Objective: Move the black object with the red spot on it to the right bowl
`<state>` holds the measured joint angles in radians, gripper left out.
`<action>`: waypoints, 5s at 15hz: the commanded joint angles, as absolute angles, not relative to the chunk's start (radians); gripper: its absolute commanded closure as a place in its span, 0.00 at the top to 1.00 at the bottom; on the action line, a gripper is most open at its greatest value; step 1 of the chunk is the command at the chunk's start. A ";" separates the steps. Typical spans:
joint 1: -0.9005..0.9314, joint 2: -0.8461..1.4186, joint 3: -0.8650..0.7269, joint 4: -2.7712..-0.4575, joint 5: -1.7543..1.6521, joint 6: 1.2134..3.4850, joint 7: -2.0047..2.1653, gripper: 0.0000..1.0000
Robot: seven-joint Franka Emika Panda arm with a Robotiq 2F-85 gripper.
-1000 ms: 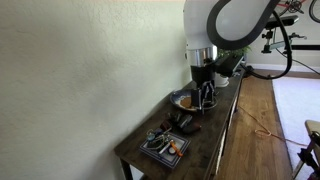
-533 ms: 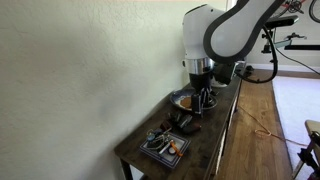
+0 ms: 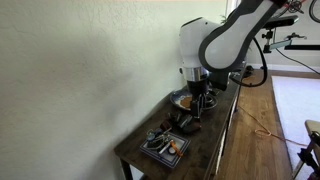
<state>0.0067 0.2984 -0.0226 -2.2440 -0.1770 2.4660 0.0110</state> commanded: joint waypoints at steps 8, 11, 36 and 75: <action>0.010 0.358 -0.039 -2.216 -0.242 2.484 -0.043 1.00; 0.006 0.389 -0.041 -2.195 -0.255 2.483 -0.058 1.00; -0.129 0.627 0.032 -2.071 -0.231 2.692 -0.411 0.92; -0.128 0.464 0.068 -2.117 -0.214 2.557 -0.506 0.73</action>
<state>-0.1309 0.5108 0.0703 -2.0726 -0.2225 2.5947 -0.4973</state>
